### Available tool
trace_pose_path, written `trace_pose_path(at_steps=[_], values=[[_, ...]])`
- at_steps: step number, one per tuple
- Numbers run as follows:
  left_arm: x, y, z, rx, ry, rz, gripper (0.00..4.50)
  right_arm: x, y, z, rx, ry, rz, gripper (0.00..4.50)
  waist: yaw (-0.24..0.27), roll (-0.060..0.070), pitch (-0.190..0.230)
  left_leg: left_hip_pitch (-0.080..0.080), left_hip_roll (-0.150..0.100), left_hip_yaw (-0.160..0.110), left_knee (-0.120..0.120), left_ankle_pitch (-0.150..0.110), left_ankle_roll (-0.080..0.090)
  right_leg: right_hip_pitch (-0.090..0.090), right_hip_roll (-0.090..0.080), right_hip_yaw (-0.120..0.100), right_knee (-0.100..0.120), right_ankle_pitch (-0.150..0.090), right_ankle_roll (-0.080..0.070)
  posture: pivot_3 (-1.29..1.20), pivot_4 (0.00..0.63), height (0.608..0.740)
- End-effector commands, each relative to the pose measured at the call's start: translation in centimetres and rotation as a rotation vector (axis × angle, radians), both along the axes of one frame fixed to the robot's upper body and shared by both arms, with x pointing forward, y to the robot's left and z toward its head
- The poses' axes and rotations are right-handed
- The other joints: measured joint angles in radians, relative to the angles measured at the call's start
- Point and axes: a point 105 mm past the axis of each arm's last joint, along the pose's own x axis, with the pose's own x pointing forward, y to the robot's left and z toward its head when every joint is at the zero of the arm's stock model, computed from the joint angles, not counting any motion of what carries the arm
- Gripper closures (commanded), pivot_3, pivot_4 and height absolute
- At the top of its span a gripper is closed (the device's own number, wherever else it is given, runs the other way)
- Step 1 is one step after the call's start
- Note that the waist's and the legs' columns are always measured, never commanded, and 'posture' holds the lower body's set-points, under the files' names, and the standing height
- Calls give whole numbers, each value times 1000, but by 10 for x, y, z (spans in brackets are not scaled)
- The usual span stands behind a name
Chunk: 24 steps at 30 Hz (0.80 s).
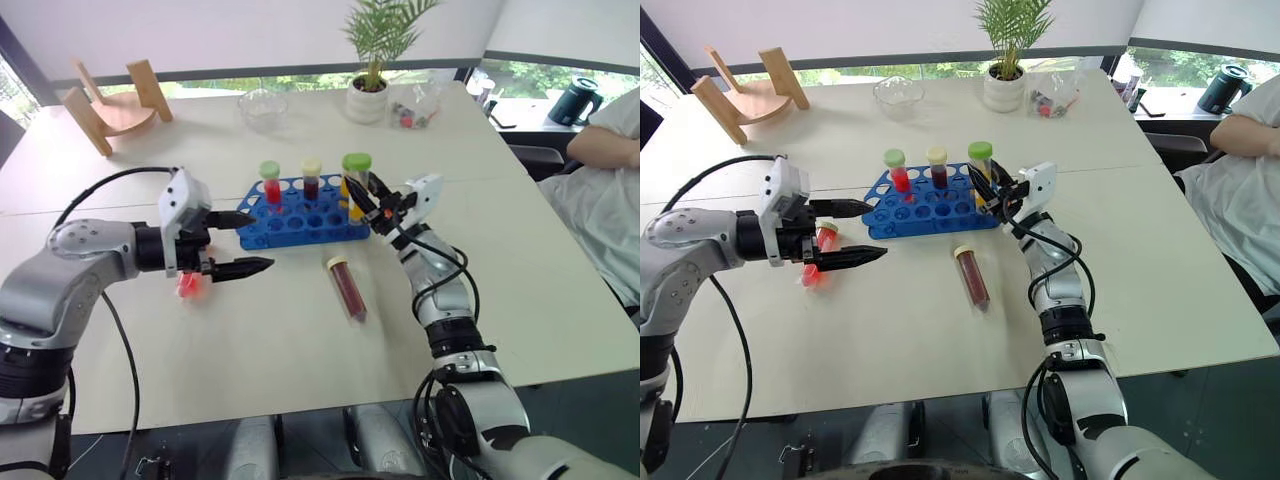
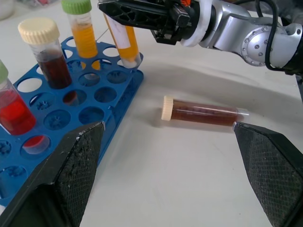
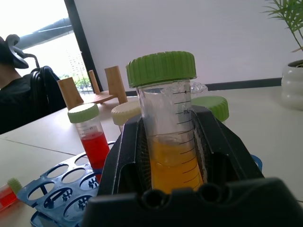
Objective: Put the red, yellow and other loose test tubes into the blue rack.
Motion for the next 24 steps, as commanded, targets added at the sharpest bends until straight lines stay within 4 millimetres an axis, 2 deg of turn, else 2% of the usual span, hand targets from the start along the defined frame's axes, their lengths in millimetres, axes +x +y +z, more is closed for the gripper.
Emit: trace_pose_path(at_steps=[1, 13, 17, 18, 20, 22, 24], values=[[-4, 1, 10, 0, -42, 2, 0, 2, 5, 2, -12, -19, 10, 3675, 0, 0, 0, 0, 0, 0, 0, 0, 0, 0, 0, 0, 0, 0, 0, 0, 150, 740], [-4, -2, 8, -12, -45, 10, 0, 9, 5, -14, -9, 13, 8, 3675, -1, 0, 0, 3, 0, 0, 0, 0, 0, 3, 0, 0, 1, 0, 0, 0, 150, 740], [-2, -3, 7, -18, -46, 10, 0, -7, -1, -27, -84, 29, 27, 1650, 2, 0, 0, 4, 0, 0, 0, 0, 0, 4, 0, 0, 1, 0, 0, 0, 150, 740], [-2, -3, 6, -19, -46, 11, 0, -9, -4, -27, -124, 29, 7, 1126, 4, 0, 0, 3, 0, -1, -1, 0, 0, 4, 0, 0, 0, 0, 0, 0, 150, 740], [-2, -4, 4, -25, -43, 8, 0, -18, -17, -15, -211, 43, -40, 117, 4, 2, 1, 2, 0, -1, -1, 0, 0, 3, 0, 0, 0, 0, 0, 0, 150, 740], [-3, -5, -1, -17, -40, 1, 0, -31, -31, 4, -350, 89, -53, 47, 4, 2, 1, 1, -1, 0, 0, 0, -1, 2, -1, 1, 0, 0, 0, 0, 150, 740], [-2, -7, -4, -18, -38, -12, 0, -42, -39, 26, -440, 230, -30, 47, 6, 3, 2, 1, -1, 1, 1, 1, -1, 1, -1, 1, 1, 0, 0, 0, 150, 740]])
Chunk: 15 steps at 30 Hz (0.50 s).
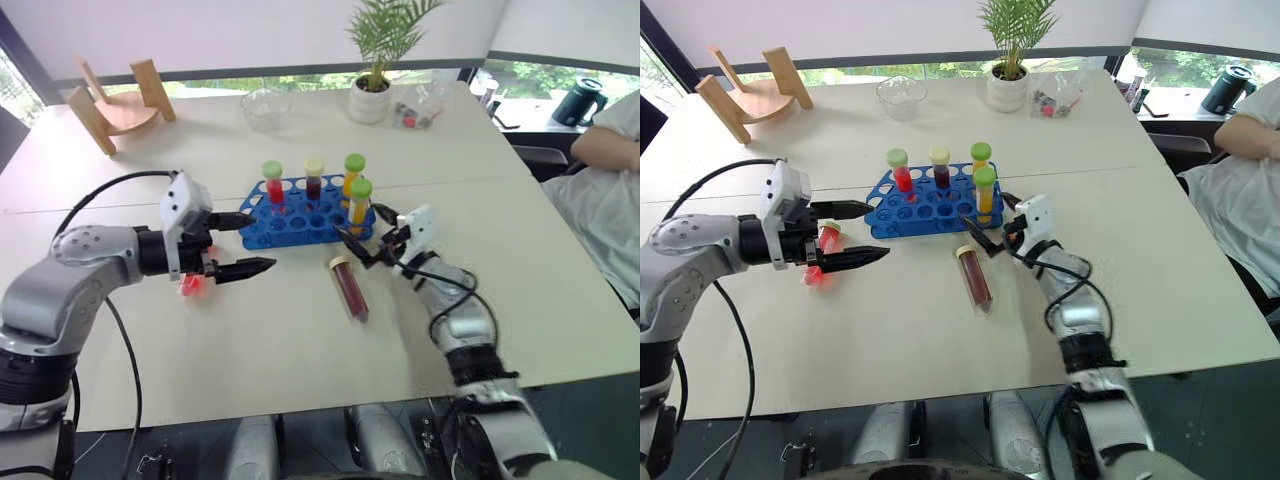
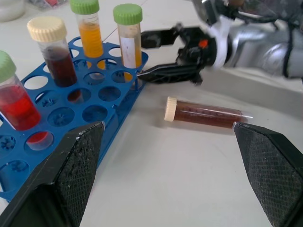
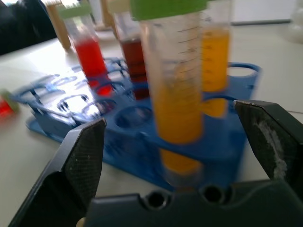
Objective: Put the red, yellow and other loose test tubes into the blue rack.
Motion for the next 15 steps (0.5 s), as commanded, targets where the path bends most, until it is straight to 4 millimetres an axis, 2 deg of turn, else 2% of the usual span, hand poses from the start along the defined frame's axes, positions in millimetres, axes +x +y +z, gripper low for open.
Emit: trace_pose_path(at_steps=[1, 4, 6, 10, 15], values=[[-2, -4, 3, -2, -39, -35, 0, -21, -1, 60, -104, 123, 34, 47, -2, 0, 0, 0, 0, 0, 0, 0, 0, 0, 0, 0, 0, 0, 0, 0, 150, 740], [2, -6, 2, -4, -44, -43, 0, -50, 13, 57, -201, 402, 174, 47, -5, -1, -1, 3, 2, -1, -2, 0, 0, 1, 4, 0, 0, 0, -2, 0, 150, 740], [4, -7, 1, -4, -49, -48, 0, -65, 22, 50, -262, 528, 251, 47, -3, -2, -1, 4, 3, -4, -3, 0, 1, 2, 6, -2, 1, -1, -5, 0, 150, 740], [8, -8, 0, -4, -59, -51, 0, -62, 36, 31, -315, 647, 237, 47, -3, -3, -1, 1, 4, -3, -2, -1, 2, 0, 6, -2, 0, -2, -5, 0, 150, 740], [7, -7, 1, -4, -66, -45, 0, -52, 55, 16, -330, 691, 208, 47, -3, -3, -1, 0, 2, -1, -2, -1, 2, -1, 3, -2, 0, -2, -4, 0, 150, 740]])
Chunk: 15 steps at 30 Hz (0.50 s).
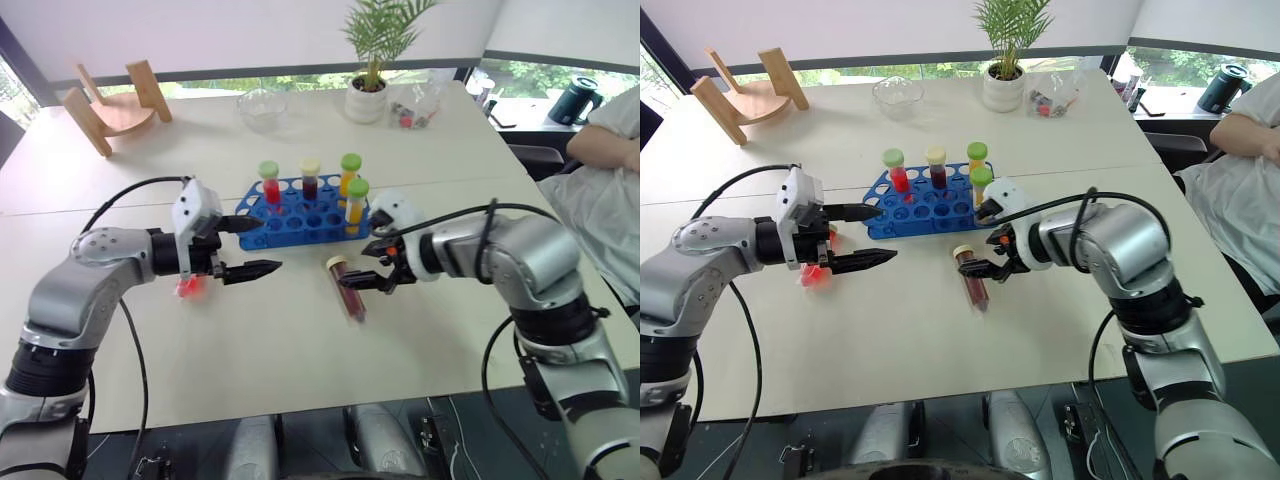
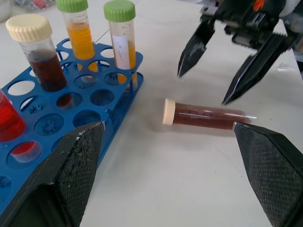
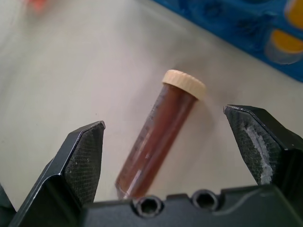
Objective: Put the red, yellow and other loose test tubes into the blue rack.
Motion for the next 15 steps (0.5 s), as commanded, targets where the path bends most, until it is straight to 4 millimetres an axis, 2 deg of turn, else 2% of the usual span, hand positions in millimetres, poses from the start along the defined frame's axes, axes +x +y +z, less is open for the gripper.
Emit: trace_pose_path(at_steps=[1, 5, 10, 13, 15], values=[[-3, 0, 11, 4, -56, -7, 0, 8, 9, -2, -41, -34, -23, 47, 0, 0, 0, 0, 0, 0, 0, 0, 0, 0, 0, 0, 0, 0, 0, 0, 150, 740], [-4, 0, 11, 2, -61, 5, 0, 5, 28, -19, -80, -15, 2, 47, 0, 0, 0, 0, 0, 0, -1, 0, 0, -1, 0, 0, 0, 0, 0, 0, 150, 740], [-4, -1, 12, -3, -71, 16, 0, 4, 32, -39, -201, -87, 68, 47, -1, -1, 0, 0, 0, 0, 0, 0, 0, -1, 0, 0, 0, 0, 0, 0, 150, 740], [-5, 0, 12, 2, -77, 25, 0, -1, 34, -50, -252, -121, 137, 894, -1, -1, -1, 0, 0, 0, 0, 0, 0, 0, 0, 0, 0, 0, 0, 0, 150, 740], [-6, 1, 11, 3, -78, 35, 0, -4, 37, -53, -256, -144, 173, 1993, -2, -1, -1, 0, 0, 0, 0, 0, 0, 0, 0, 0, 0, 0, 0, 0, 150, 740]])
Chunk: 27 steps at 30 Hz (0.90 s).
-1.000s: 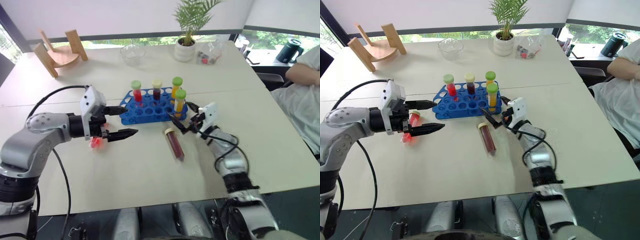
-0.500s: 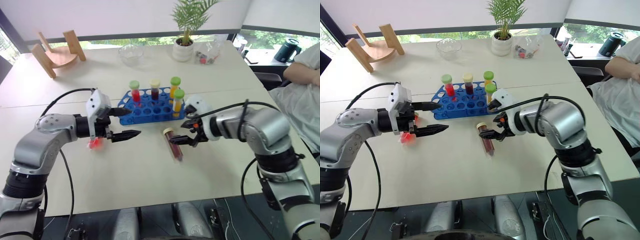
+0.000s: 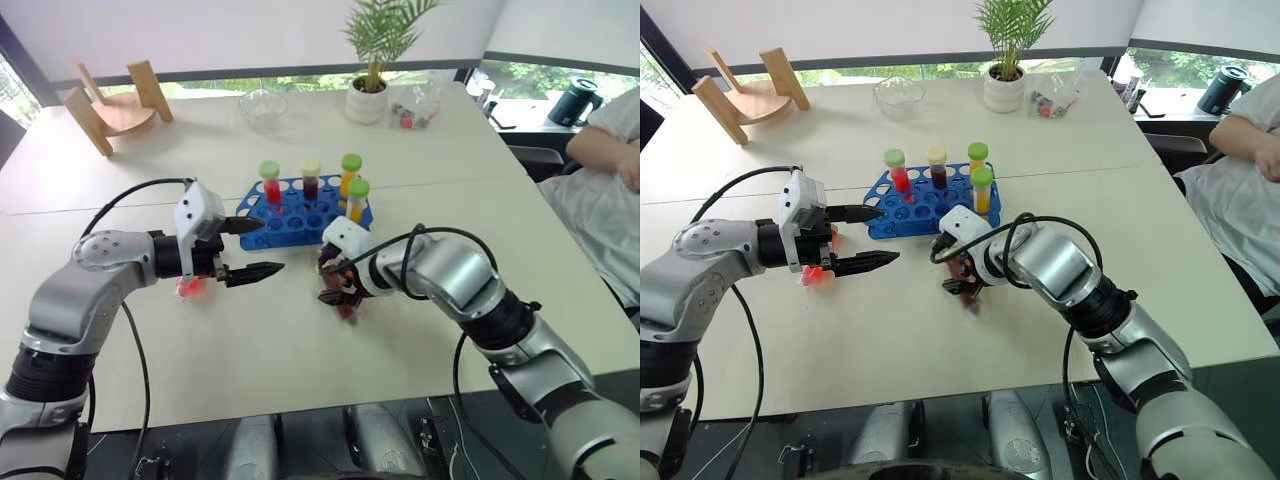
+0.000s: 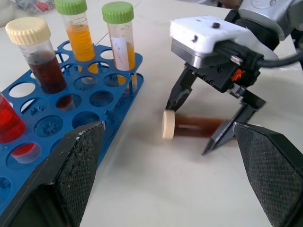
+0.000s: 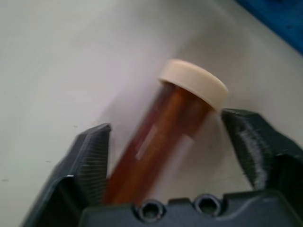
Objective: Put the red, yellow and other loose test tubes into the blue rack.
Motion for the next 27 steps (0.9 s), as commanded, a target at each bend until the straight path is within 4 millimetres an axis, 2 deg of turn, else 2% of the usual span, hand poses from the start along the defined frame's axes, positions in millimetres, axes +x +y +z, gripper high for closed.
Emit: trace_pose_path(at_steps=[1, 3, 4, 7, 10, 12, 15, 16, 19, 27], values=[[-3, 4, 12, -2, -59, 18, 0, -8, 9, -7, -7, -25, 83, 2540, -2, 0, 0, 0, 0, 0, 0, 0, 0, 0, 0, 0, 0, 0, 0, 0, 150, 740], [-3, 7, 13, 2, -59, 29, 0, -3, 14, 4, 61, -57, 77, 3525, -3, -1, 0, 1, 1, 0, -1, 0, 0, 0, 1, 0, 0, 0, 0, 0, 150, 740], [-3, 9, 14, 3, -61, 38, 0, 1, 19, 19, 135, -119, 87, 3672, -2, -1, 0, 1, 1, 0, -1, 0, 0, 0, 1, 0, 0, 0, 0, 0, 150, 740], [-3, 15, 18, -2, -62, 62, 0, 8, 26, 50, 302, -198, 69, 3672, -2, -2, 0, 1, 1, 0, -1, 0, 0, 0, 1, 0, 0, 0, 0, 0, 150, 740], [-4, 21, 20, -12, -49, 87, 0, 16, 29, 98, 568, -416, 38, 3672, 0, -2, 0, 0, 1, 0, -1, 0, 0, 0, 1, 0, 0, 0, 0, 0, 150, 740], [-5, 25, 20, -5, -46, 103, 0, 19, 25, 109, 647, -491, 5, 3672, 3, -2, 0, 0, 0, -1, -1, 0, 0, 0, 0, 0, 0, 0, 0, 0, 150, 740], [-3, 30, 22, -5, -39, 120, 0, 27, 17, 130, 932, -723, -112, 3672, 2, -6, -1, -1, 0, -1, -2, 0, 0, 0, 0, -1, -1, 0, 1, 0, 150, 740], [-3, 31, 24, -8, -37, 123, 0, 26, 17, 133, 1030, -740, -123, 3672, 1, -6, -1, -1, 0, 0, -2, 0, 0, 0, 0, -1, -1, 0, 1, 0, 150, 740], [0, 34, 28, -20, -36, 140, 0, 30, 15, 131, 1143, -802, -156, 3672, -1, -6, 0, -1, 0, 0, -1, 0, -1, 0, 0, -1, 0, 0, 1, 0, 150, 740], [1, 29, 28, -26, -22, 134, 0, 52, 19, 89, 1144, -834, -220, 3672, -1, -6, 0, 0, 0, 0, -2, 0, -1, 0, 0, 0, 0, 0, 0, 0, 150, 740]])
